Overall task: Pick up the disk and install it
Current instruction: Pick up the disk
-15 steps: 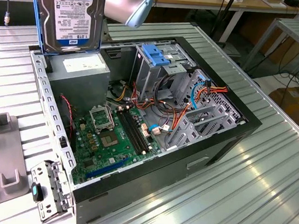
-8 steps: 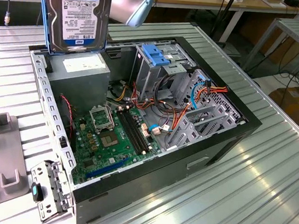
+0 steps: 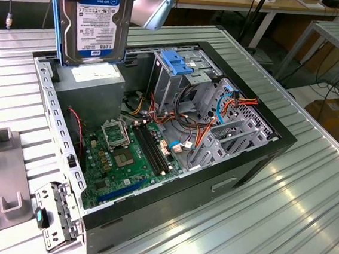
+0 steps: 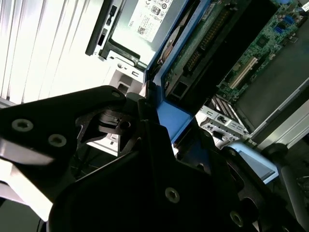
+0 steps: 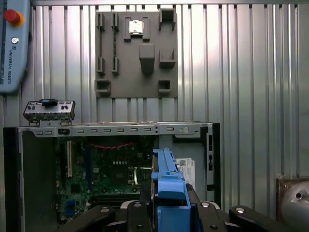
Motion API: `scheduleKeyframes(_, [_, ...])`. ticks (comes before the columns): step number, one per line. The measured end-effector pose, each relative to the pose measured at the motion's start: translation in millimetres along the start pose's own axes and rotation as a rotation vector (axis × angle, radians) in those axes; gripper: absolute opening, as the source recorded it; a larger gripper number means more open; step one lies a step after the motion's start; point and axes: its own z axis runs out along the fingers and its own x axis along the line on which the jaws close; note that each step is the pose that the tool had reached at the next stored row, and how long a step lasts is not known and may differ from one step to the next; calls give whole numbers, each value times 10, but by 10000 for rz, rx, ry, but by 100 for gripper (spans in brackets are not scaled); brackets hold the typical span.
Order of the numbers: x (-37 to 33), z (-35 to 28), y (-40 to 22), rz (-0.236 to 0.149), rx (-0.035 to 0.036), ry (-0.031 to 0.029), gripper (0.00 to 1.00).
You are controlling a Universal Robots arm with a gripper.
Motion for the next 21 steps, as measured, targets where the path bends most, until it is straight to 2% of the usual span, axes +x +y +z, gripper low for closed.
scheduleKeyframes(5, [15,15,-123,-1,1,2,37])
scheduleKeyframes(6, [21,21,-165,0,1,2,37])
scheduleKeyframes(12, [45,39,-299,0,1,5,37])
scheduleKeyframes(14, [55,49,-382,0,1,7,37])
scheduleKeyframes(21, [68,67,-585,0,0,11,37])
